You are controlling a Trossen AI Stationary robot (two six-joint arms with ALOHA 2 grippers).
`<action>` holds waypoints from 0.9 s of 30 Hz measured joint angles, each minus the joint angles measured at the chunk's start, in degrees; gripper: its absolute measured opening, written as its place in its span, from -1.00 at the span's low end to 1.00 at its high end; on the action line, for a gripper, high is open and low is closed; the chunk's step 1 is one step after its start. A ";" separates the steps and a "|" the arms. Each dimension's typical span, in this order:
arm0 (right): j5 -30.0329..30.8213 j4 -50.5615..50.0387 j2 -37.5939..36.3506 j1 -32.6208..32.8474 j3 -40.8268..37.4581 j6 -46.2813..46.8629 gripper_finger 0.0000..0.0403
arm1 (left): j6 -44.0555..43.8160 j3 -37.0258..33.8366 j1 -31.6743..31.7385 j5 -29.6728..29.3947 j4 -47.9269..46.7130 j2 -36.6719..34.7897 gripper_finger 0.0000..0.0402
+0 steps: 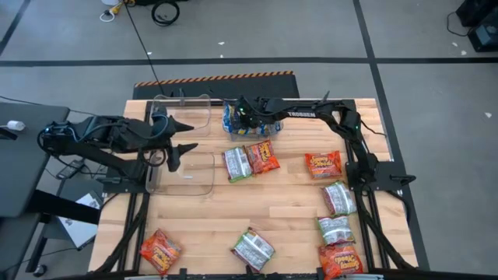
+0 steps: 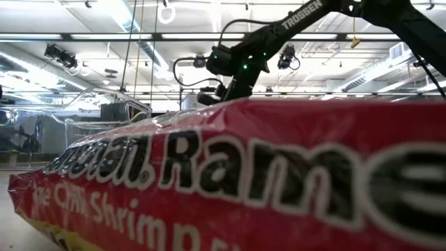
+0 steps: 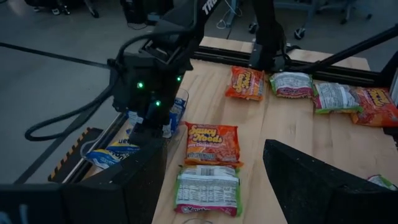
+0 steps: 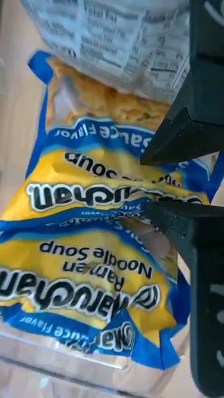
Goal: Sort Maruchan noodles
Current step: Adjust the blue noodle packs into the right transparent bin
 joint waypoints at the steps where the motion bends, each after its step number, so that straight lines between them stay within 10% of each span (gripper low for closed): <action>1: -0.47 1.16 0.02 0.00 -0.53 0.04 -0.45 | -0.15 0.00 0.00 0.00 0.00 0.00 0.35; 12: -1.96 10.46 0.00 -0.13 -3.12 4.23 -0.95 | -0.55 0.00 0.00 -0.01 -0.01 0.00 0.35; 27: -4.49 13.49 -4.11 -0.48 -3.29 4.66 -0.98 | -0.58 0.00 -0.01 -0.02 0.00 0.00 0.35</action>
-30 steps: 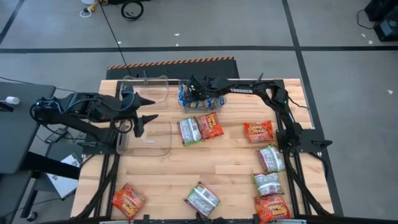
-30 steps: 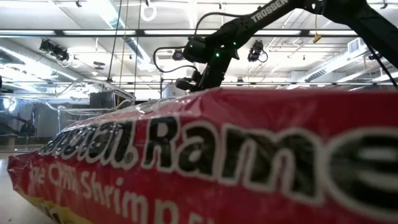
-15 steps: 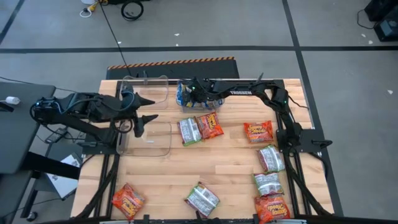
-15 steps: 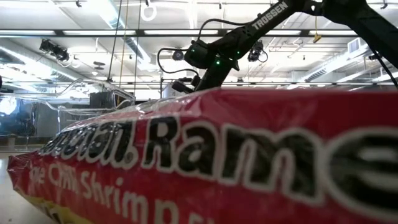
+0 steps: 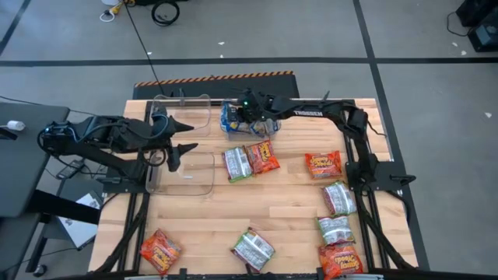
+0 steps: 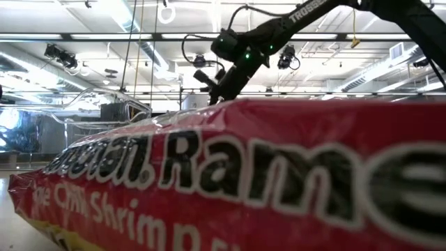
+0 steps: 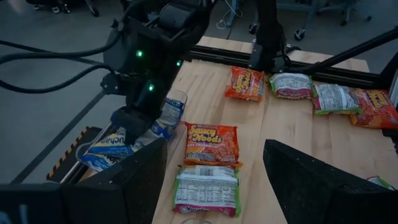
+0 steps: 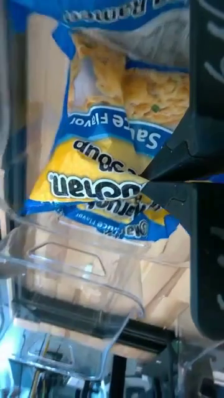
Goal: Sort Maruchan noodles
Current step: Adjust the blue noodle packs into the right transparent bin
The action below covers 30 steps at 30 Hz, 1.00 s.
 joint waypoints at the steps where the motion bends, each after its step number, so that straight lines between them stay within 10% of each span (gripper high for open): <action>1: -0.29 0.65 0.59 -0.02 -0.45 0.84 -0.98 | 0.00 0.00 0.00 -0.01 -0.01 0.00 0.35; 21: 9.72 -17.06 -5.59 -0.24 -2.24 -9.34 -0.53 | 1.18 0.00 0.01 -0.16 -0.03 0.00 0.35; 30: 0.20 3.62 -3.80 0.95 -2.13 -15.15 -0.52 | 1.64 0.00 0.07 -0.86 2.49 0.04 0.35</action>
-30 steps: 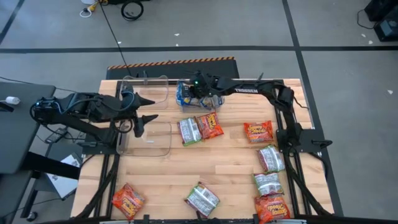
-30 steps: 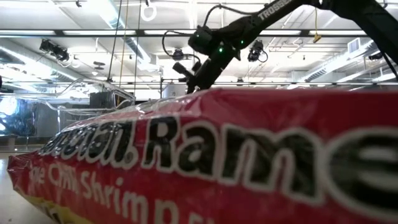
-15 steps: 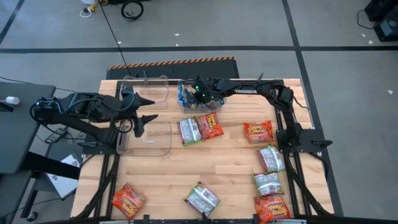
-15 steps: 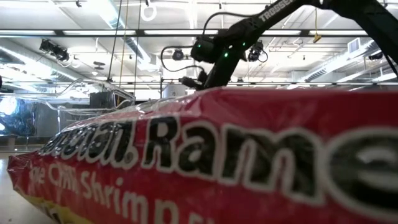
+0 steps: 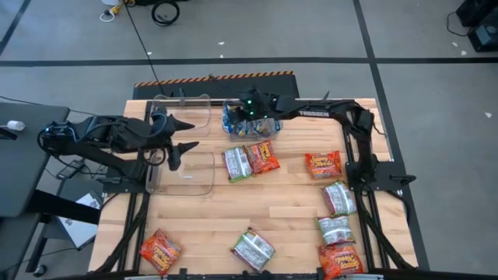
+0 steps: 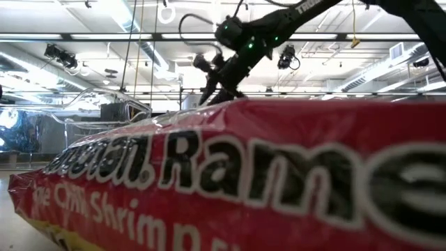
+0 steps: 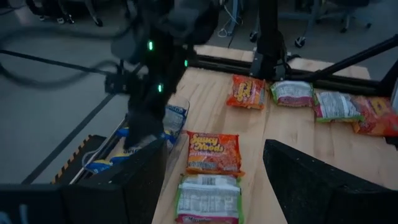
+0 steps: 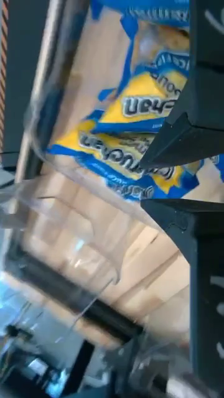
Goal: Sort Maruchan noodles
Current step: Adjust the blue noodle packs into the right transparent bin
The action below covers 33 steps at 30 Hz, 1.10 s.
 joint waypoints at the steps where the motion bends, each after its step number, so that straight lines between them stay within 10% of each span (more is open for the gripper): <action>1: -0.17 1.23 1.04 0.19 -0.08 -0.35 -0.52 | 0.01 0.00 0.00 -0.04 0.64 0.00 0.35; 7: -5.10 1.74 6.81 0.18 -0.10 -1.28 -0.52 | -0.12 0.00 -0.02 -0.02 1.39 0.00 0.35; 21: 24.53 -23.59 0.76 -0.90 -0.14 -0.16 -0.52 | 0.21 0.00 -0.02 -0.02 1.20 0.00 0.35; 33: 9.98 -9.89 0.33 -1.84 -0.08 -9.70 -0.52 | 1.36 0.00 0.00 -0.48 1.42 0.00 0.35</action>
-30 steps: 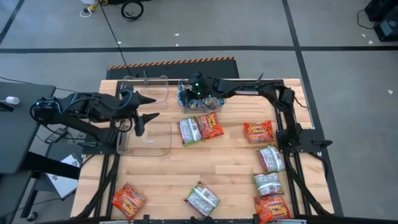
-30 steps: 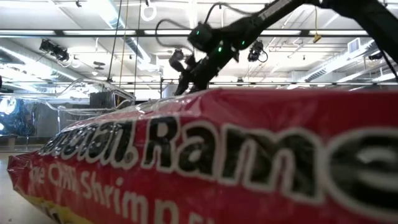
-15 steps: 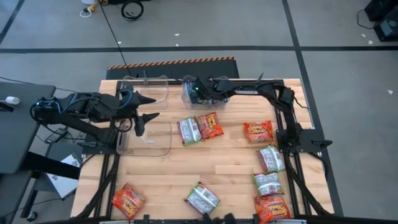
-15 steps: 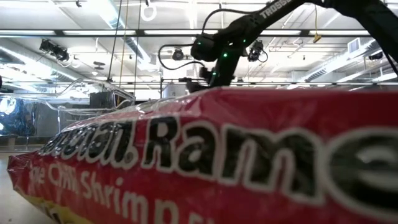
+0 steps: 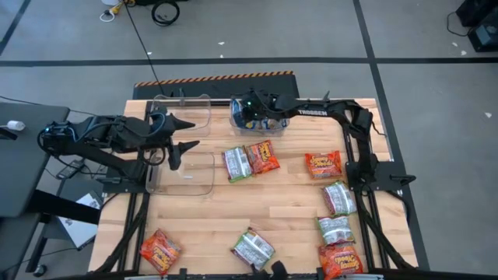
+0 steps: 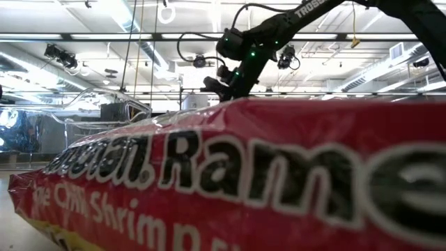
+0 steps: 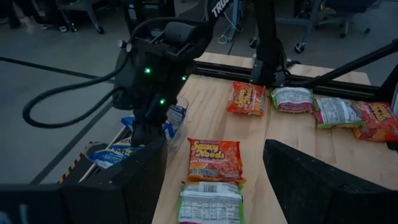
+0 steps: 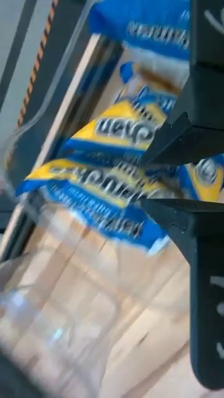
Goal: Sort Maruchan noodles
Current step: Adjust the blue noodle packs into the right transparent bin
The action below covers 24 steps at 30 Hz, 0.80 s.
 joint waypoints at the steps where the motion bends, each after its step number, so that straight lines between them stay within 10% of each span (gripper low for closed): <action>1: 0.09 -1.02 0.00 -0.33 0.00 -0.69 -0.52 | -0.01 0.00 0.00 0.01 0.00 0.00 0.35; 9: -4.09 -6.01 0.01 -2.64 -2.38 -6.26 -0.52 | -0.22 0.00 0.00 0.00 0.00 0.00 0.35; 18: 15.22 -28.69 -0.99 -1.51 4.76 -8.81 -0.52 | -0.15 0.00 0.00 -0.10 0.03 0.00 0.35; 24: -1.89 -15.34 -0.89 -0.79 5.89 -18.93 -0.52 | -0.11 0.00 0.00 -1.47 0.15 -0.02 0.35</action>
